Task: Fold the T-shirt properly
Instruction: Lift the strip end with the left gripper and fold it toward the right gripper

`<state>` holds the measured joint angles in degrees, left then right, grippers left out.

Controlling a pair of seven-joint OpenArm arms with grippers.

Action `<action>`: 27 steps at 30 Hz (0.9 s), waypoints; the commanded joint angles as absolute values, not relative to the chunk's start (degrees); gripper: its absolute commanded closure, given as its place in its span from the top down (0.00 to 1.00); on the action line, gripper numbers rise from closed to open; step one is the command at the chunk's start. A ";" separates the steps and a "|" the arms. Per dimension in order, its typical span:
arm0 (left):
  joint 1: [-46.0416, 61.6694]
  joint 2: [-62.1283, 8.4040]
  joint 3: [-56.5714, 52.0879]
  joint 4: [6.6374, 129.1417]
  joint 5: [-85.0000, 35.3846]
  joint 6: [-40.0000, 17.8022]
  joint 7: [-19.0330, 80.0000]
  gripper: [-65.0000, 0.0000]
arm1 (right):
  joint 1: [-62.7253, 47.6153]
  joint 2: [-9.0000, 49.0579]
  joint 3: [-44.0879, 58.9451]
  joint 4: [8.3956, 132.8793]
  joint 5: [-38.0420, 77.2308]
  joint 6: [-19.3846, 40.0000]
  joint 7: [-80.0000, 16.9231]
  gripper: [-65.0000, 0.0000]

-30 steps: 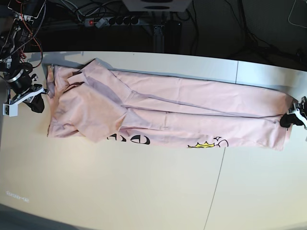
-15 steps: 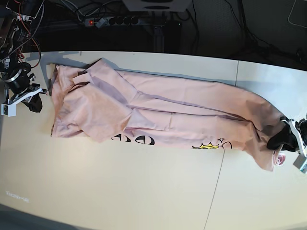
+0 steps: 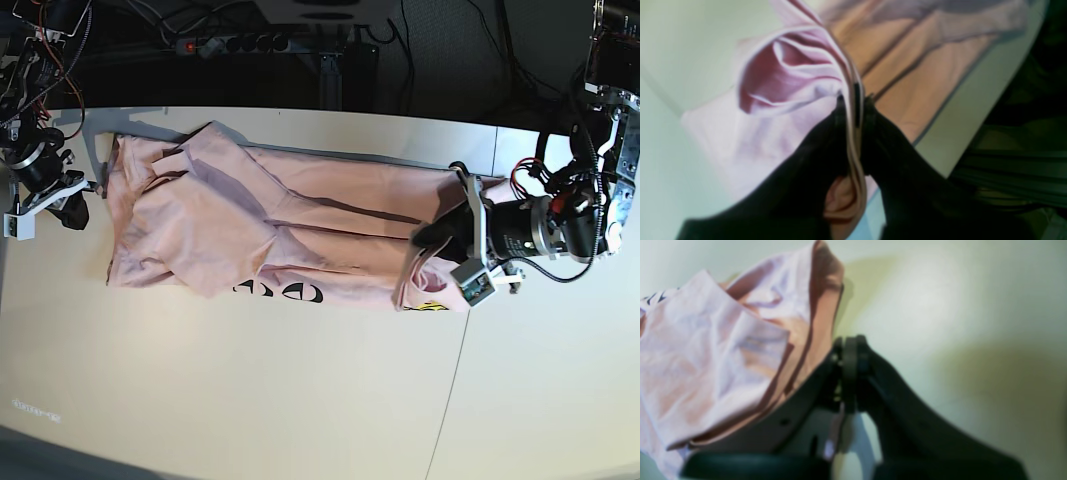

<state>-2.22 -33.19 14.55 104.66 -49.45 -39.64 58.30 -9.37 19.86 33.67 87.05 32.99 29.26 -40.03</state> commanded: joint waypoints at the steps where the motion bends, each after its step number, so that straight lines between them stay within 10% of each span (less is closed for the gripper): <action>1: -3.20 -32.95 15.27 105.47 -49.58 -40.00 56.77 0.00 | -8.93 20.95 34.11 88.07 33.89 33.26 -38.63 0.00; 25: -7.64 -14.79 24.97 96.40 -37.21 -38.52 53.98 0.00 | -9.06 20.95 34.11 88.07 33.91 33.26 -39.03 0.00; 27: -7.75 -13.72 25.17 96.40 -36.32 -37.65 53.82 0.17 | -9.08 20.95 34.11 88.07 33.89 33.26 -39.07 0.00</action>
